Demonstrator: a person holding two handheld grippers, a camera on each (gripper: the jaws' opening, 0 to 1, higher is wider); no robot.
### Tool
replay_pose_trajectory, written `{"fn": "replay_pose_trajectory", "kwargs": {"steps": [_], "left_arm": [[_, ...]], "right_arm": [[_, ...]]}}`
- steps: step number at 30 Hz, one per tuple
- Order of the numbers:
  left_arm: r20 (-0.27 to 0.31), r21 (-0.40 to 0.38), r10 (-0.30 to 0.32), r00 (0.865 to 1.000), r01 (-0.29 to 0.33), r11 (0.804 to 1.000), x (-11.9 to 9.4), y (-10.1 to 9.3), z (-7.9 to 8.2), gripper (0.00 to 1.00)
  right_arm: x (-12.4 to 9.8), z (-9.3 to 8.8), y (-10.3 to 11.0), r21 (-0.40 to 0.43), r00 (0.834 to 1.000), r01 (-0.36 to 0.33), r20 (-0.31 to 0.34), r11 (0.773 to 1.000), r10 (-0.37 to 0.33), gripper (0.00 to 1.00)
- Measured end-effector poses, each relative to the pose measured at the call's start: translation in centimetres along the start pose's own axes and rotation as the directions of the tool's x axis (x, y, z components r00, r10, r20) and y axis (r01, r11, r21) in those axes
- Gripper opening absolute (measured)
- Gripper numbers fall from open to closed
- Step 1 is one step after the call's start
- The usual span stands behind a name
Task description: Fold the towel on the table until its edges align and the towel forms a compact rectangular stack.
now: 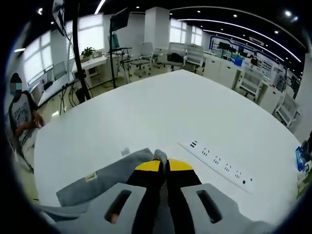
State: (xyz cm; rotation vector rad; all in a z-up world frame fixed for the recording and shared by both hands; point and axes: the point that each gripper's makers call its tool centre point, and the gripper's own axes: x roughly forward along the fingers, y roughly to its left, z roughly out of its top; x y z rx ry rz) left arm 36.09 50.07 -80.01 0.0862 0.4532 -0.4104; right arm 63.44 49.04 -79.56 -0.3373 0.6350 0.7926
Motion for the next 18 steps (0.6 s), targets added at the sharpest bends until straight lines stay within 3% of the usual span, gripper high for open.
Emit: {"fn": "replay_pose_trajectory", "kwargs": {"steps": [18], "left_arm": [[-0.066,-0.029,0.018,0.998,-0.020,0.999,1.0,2.7,-3.6,0.07]], "right_arm": [[3.6,-0.4,1.6,-0.004,1.000,-0.010,-0.017,1.000,0.010,0.01]]}}
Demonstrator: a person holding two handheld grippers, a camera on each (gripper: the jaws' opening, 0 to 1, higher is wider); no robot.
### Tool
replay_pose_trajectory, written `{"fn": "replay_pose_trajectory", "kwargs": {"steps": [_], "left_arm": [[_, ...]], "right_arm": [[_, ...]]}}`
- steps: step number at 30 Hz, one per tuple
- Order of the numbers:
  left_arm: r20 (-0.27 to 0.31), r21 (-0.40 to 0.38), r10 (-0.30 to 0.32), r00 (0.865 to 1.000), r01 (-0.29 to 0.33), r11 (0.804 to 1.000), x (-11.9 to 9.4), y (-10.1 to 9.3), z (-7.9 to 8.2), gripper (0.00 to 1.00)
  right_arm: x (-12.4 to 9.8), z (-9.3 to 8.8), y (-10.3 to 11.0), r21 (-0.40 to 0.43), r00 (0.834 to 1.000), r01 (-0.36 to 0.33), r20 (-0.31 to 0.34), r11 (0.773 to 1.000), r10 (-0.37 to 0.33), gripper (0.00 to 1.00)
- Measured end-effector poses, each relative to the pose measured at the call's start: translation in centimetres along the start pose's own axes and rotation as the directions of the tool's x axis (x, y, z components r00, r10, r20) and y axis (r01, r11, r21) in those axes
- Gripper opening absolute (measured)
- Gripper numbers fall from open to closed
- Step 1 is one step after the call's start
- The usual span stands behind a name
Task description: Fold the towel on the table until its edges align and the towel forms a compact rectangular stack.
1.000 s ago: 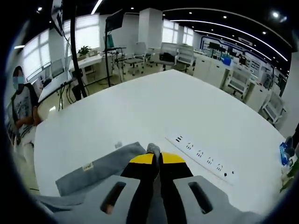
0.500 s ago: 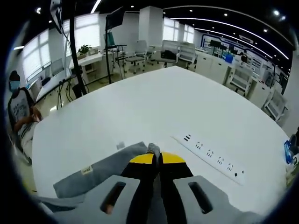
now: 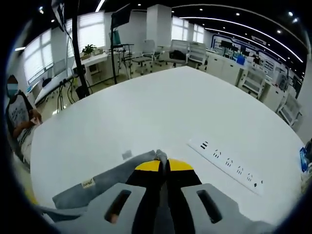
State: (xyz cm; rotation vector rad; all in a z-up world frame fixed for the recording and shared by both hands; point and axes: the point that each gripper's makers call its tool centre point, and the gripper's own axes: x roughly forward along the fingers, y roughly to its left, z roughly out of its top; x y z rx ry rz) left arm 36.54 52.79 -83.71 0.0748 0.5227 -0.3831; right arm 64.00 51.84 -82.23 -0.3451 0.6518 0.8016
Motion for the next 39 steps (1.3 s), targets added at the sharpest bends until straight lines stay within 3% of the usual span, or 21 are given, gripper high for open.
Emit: {"fn": "replay_pose_trajectory", "kwargs": {"steps": [15,32,39], "left_arm": [[-0.055,-0.036,0.002,0.998,-0.004,0.999,0.5,1.2,-3.4,0.07],[-0.120,-0.057,-0.011,0.993,0.004,0.998,1.0,1.9,-5.5,0.08],[-0.126,-0.042,-0.007,0.992,0.001,0.999,0.7,1.8,-5.8,0.14]], "right_arm": [[2.5,-1.3,1.8,-0.028,1.000,-0.008,-0.015,1.000,0.007,0.02],[4.0,-1.7,2.2,-0.009,1.000,-0.007,-0.020,1.000,0.007,0.05],[4.5,-0.7,2.6,0.020,0.998,-0.052,0.042,0.998,0.051,0.09]]}}
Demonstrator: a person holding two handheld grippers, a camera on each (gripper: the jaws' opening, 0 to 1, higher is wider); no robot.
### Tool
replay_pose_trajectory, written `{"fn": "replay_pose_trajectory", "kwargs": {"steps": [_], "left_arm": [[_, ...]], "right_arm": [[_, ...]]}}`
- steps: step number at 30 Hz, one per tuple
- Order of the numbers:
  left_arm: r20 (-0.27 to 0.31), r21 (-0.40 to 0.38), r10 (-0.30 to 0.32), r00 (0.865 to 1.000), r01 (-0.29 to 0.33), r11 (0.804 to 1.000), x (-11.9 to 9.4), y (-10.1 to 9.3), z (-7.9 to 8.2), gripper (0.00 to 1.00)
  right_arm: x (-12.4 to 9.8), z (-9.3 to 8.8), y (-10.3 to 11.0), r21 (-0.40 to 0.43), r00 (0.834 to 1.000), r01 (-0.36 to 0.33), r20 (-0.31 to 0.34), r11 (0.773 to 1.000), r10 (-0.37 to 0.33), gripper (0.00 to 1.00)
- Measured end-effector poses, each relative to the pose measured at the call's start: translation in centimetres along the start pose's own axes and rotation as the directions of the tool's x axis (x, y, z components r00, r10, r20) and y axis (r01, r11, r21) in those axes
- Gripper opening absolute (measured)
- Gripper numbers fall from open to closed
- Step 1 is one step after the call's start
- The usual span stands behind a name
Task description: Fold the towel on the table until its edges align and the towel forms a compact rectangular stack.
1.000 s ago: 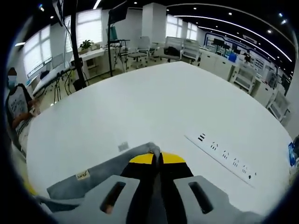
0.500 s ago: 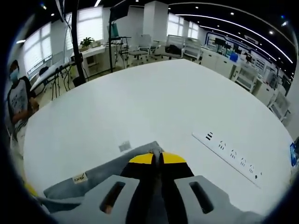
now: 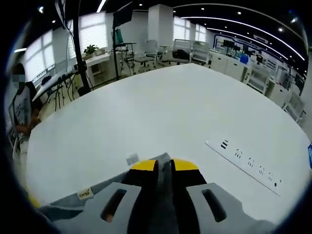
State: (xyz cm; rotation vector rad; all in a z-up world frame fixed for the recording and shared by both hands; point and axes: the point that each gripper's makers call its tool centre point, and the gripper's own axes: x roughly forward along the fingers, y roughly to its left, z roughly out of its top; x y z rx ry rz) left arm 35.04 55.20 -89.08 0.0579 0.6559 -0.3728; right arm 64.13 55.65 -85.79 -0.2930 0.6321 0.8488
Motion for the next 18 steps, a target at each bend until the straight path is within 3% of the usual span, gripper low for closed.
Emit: {"fn": "replay_pose_trajectory", "kwargs": {"steps": [9,13,18], "left_arm": [[0.021,0.049,0.045,0.999,-0.045,0.998,-0.5,0.7,0.5,0.21],[0.070,0.112,0.095,0.993,-0.103,0.988,-1.0,1.4,1.6,0.23],[0.030,0.135,0.021,0.999,-0.025,0.991,0.1,-0.3,1.3,0.22]], "right_arm": [[-0.4,0.8,-0.6,-0.017,0.999,-0.019,0.028,1.000,0.019,0.20],[-1.0,0.8,-1.5,0.000,0.999,-0.019,0.039,1.000,0.019,0.26],[-1.9,0.4,-2.2,0.007,0.999,-0.013,0.038,1.000,0.013,0.31]]}}
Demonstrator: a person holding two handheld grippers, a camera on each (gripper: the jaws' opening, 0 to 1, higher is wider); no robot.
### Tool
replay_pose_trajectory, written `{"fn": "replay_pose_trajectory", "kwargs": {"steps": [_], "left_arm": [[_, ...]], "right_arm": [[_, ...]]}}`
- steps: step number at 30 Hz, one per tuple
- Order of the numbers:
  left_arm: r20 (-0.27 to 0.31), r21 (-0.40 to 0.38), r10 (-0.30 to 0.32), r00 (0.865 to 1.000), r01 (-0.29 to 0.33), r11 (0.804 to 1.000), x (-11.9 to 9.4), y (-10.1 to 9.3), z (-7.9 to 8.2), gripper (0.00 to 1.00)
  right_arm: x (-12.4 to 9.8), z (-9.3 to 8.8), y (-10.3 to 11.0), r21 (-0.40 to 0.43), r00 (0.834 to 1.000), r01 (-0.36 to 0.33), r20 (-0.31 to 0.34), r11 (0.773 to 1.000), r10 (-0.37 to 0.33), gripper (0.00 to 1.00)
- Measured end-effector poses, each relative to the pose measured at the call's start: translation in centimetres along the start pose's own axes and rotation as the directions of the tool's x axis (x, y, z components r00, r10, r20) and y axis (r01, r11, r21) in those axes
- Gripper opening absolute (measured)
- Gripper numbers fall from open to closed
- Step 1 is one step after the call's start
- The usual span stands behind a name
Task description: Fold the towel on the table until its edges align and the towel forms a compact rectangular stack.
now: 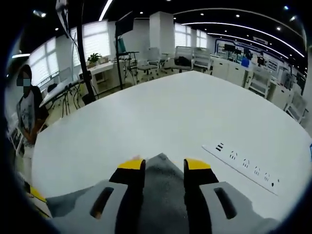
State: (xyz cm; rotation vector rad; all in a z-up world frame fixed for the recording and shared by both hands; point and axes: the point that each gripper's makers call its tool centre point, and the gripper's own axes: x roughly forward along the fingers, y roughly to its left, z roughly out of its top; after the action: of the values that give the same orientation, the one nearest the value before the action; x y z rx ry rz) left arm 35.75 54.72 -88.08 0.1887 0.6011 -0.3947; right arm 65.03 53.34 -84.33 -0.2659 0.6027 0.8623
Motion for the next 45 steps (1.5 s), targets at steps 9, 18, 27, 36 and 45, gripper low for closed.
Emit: {"fn": "replay_pose_trajectory", "kwargs": {"steps": [9,18,27,36,45], "left_arm": [[-0.115,-0.076,-0.009,0.993,0.000,0.997,0.8,-0.2,-3.3,0.27],[-0.079,-0.065,-0.008,0.997,0.003,0.998,0.4,-0.6,-1.4,0.29],[-0.019,-0.024,-0.025,1.000,0.024,0.999,-0.5,-2.6,2.7,0.31],[0.028,0.005,-0.068,0.997,0.068,0.998,-0.4,-5.0,5.4,0.37],[0.064,0.032,-0.092,0.994,0.090,0.995,-0.5,-6.8,7.7,0.40]], "right_arm": [[-2.6,-0.7,-2.0,0.022,1.000,0.025,0.006,0.999,-0.025,0.35],[-5.5,-1.5,-3.6,0.039,0.999,0.050,0.008,0.998,-0.050,0.39],[-8.4,-1.0,-5.5,0.042,0.996,0.077,0.032,0.996,-0.078,0.48],[-11.7,-0.4,-7.0,0.040,0.993,0.104,0.052,0.994,-0.106,0.50],[-14.8,-0.7,-8.1,0.046,0.989,0.133,0.057,0.990,-0.135,0.51]]}}
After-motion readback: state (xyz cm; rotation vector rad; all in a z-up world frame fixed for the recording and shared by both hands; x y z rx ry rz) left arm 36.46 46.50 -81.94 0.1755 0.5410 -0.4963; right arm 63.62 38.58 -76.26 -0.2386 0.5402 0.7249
